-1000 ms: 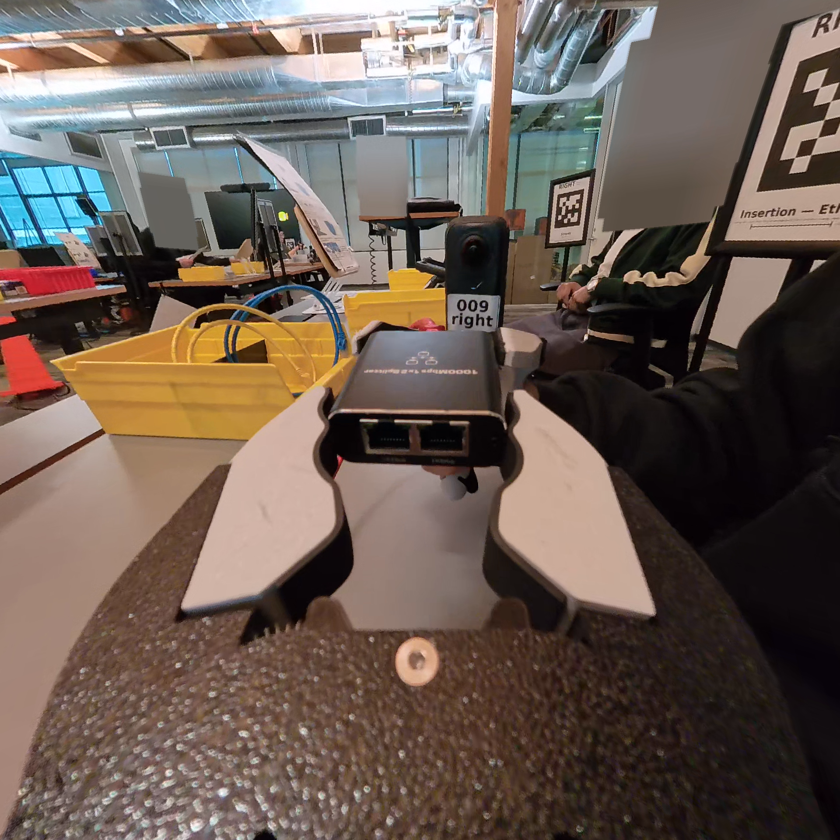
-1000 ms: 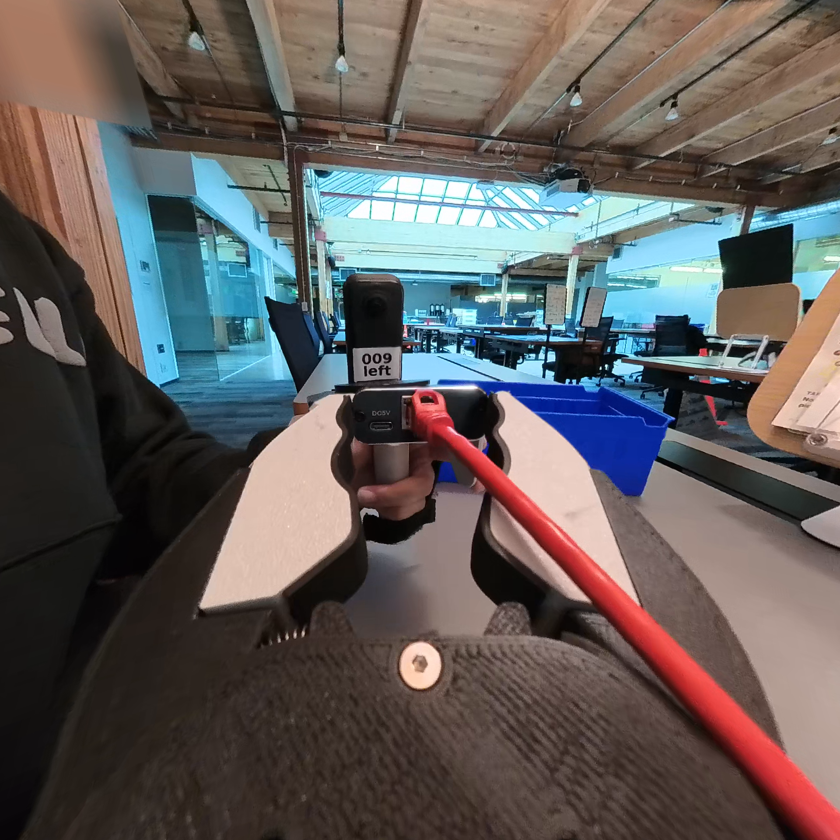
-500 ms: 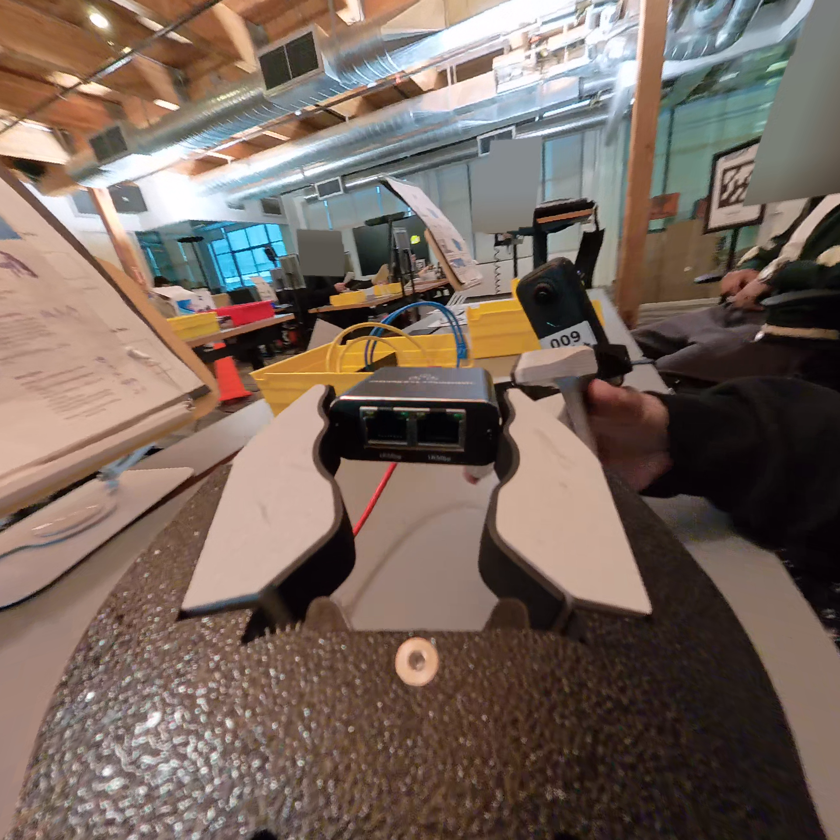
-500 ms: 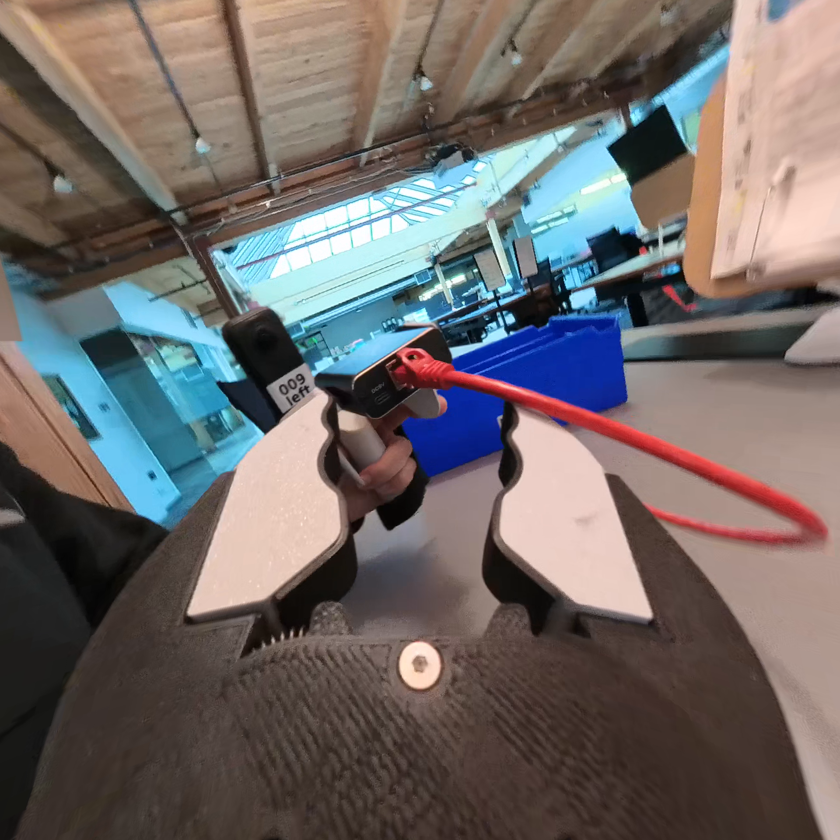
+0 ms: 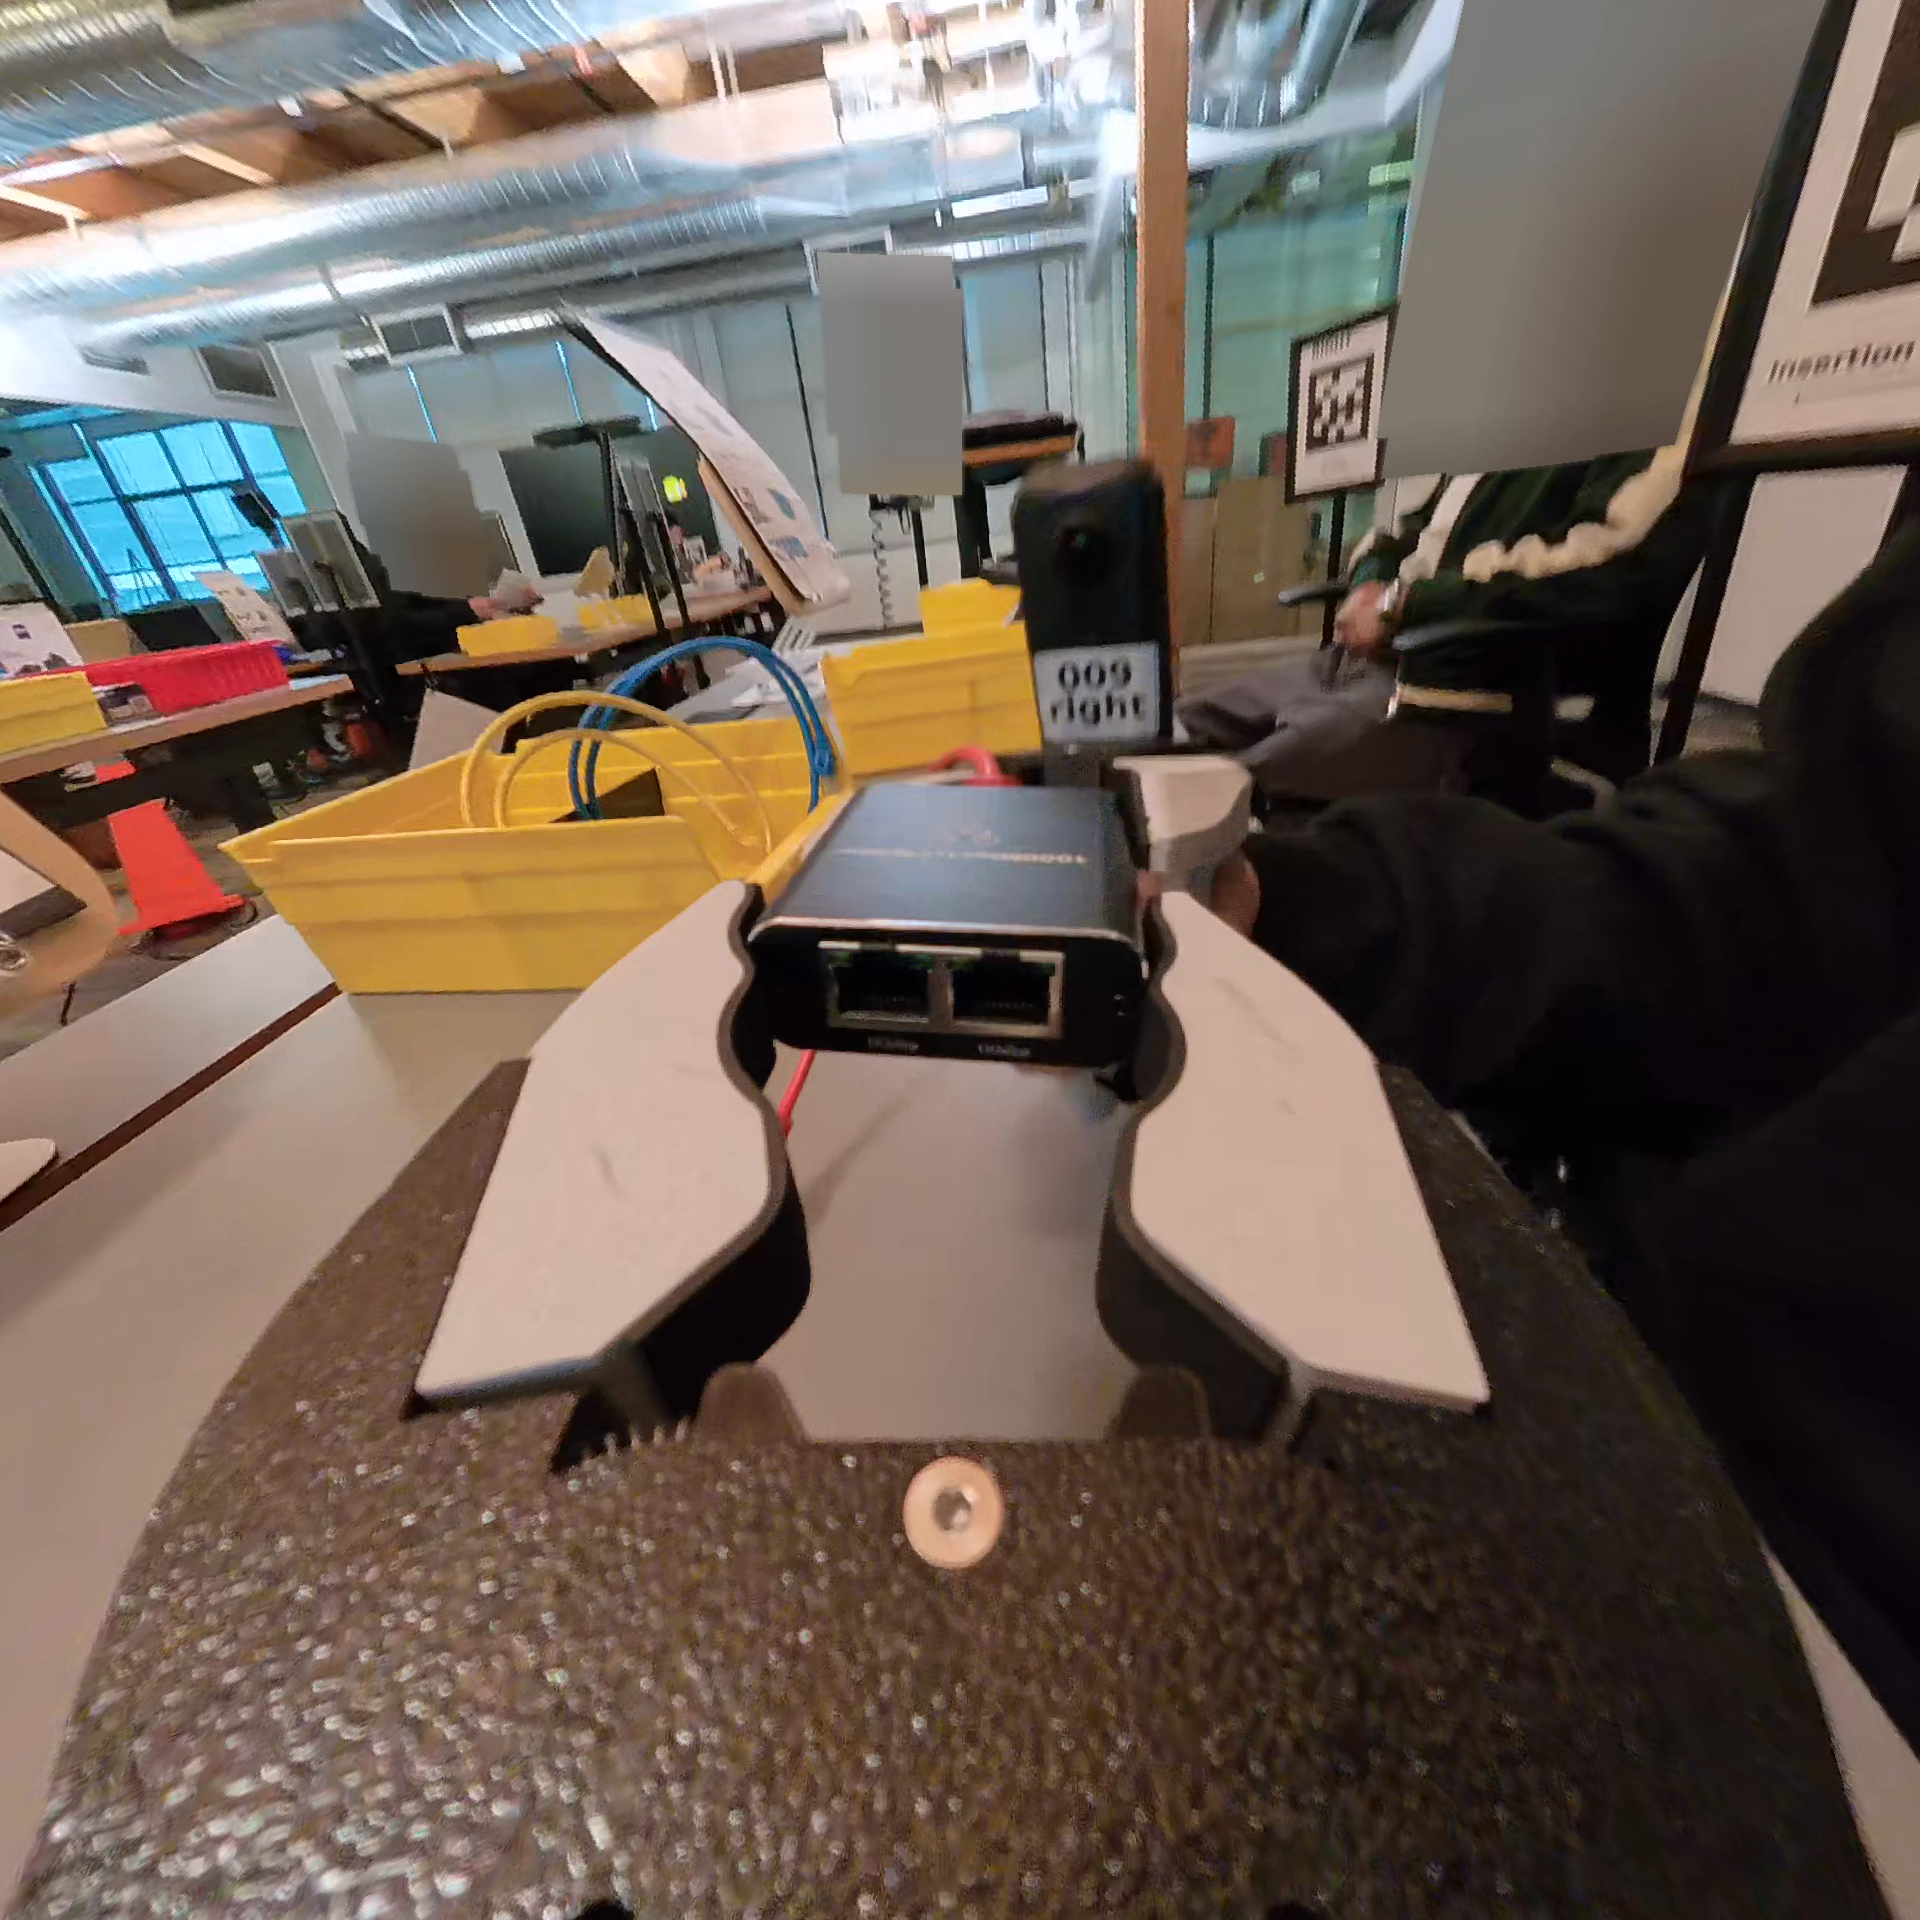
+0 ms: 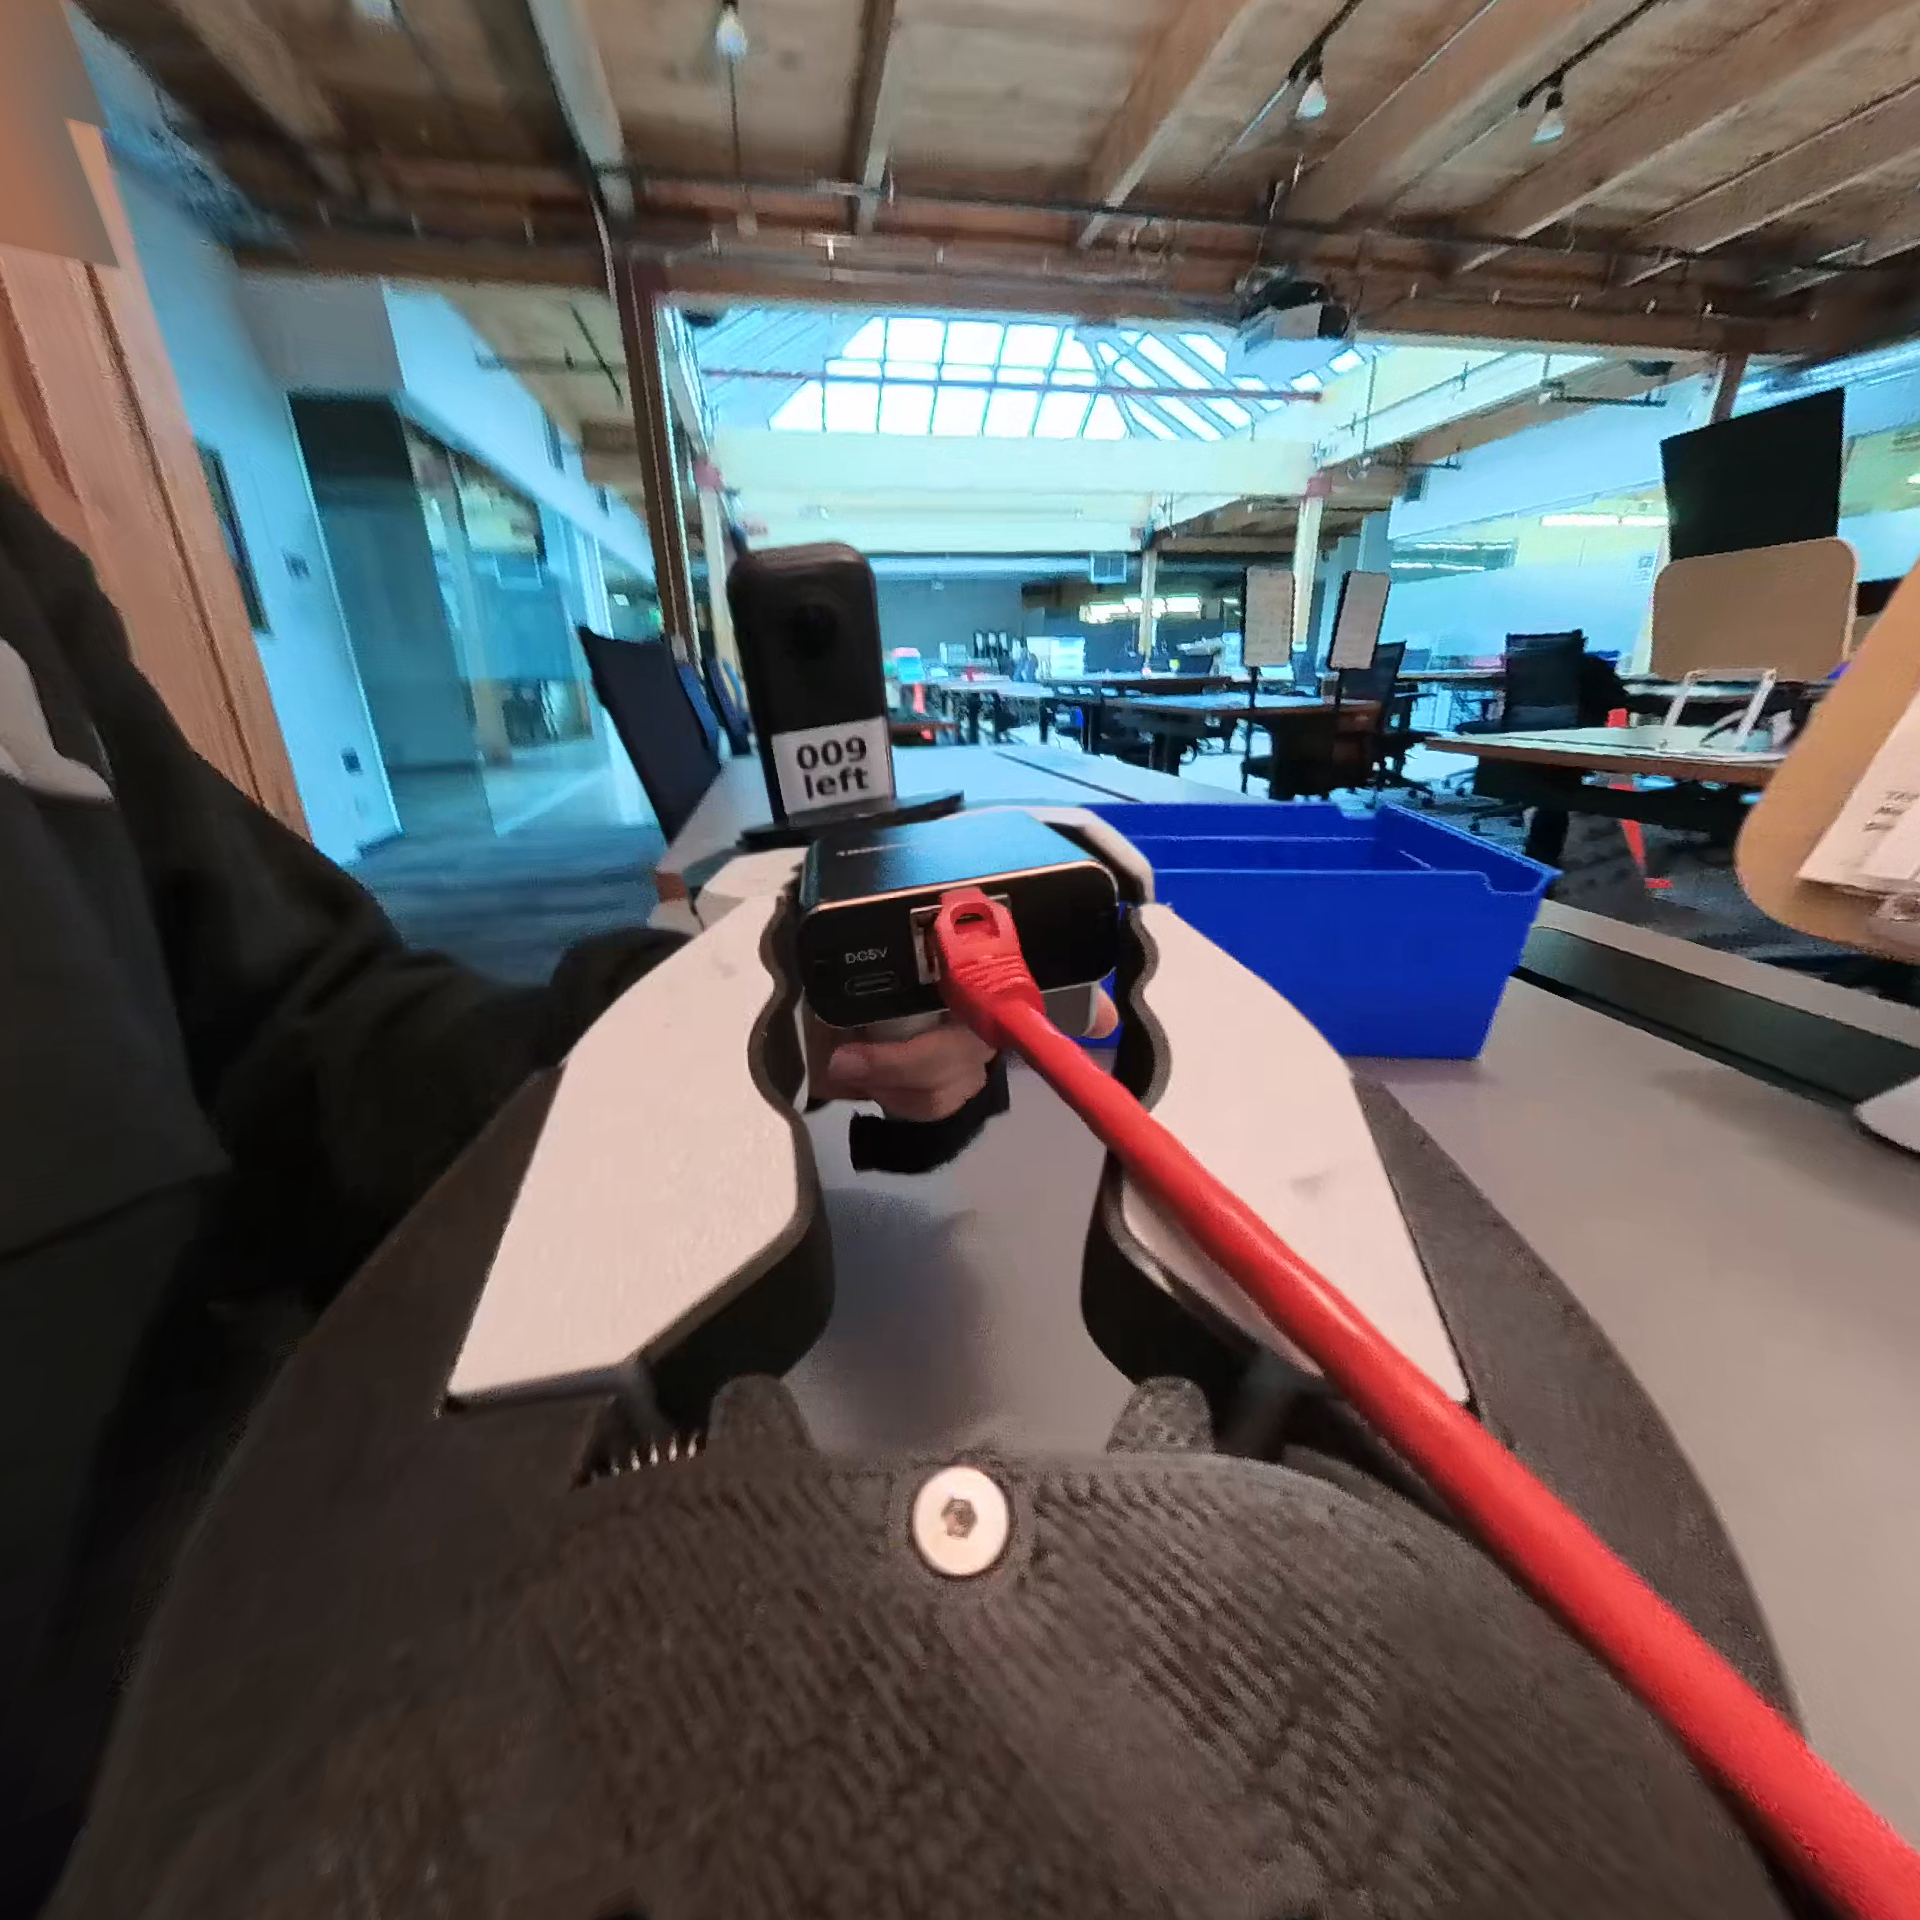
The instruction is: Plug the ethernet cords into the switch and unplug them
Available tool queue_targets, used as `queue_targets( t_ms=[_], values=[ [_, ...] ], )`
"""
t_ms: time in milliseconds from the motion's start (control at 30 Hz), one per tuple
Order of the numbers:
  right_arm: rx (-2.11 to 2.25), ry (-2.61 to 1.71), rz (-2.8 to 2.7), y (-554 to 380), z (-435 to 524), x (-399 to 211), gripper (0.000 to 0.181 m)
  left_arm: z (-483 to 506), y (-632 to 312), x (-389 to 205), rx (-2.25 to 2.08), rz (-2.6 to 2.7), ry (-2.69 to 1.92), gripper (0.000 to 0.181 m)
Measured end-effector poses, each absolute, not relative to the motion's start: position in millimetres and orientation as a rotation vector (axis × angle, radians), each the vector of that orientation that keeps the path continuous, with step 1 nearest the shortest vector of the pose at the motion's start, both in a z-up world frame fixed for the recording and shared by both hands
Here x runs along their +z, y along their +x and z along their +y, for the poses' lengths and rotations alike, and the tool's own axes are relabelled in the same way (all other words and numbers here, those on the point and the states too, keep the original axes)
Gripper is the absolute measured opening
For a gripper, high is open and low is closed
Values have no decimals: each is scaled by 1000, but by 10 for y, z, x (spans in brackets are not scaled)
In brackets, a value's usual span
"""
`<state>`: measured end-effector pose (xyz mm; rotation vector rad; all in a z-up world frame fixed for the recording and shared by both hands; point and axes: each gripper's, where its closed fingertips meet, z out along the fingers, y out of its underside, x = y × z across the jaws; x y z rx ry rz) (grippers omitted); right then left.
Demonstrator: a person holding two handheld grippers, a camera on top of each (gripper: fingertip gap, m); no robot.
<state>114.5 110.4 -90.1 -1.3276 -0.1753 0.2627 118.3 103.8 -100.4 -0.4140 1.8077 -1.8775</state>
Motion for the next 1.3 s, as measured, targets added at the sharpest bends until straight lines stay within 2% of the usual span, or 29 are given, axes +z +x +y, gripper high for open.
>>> queue_targets(
  t_ms=[133, 1300],
  values=[
    [235, -1371, -232, 1117, 1017, -889, 58, 1008, 1112, -1025, -1911, 1862, -399, 63],
    [336, -1273, -138, 1318, 984, -685, 58, 982, 1326, -945, -1960, 1644, -617, 63]
  ],
)
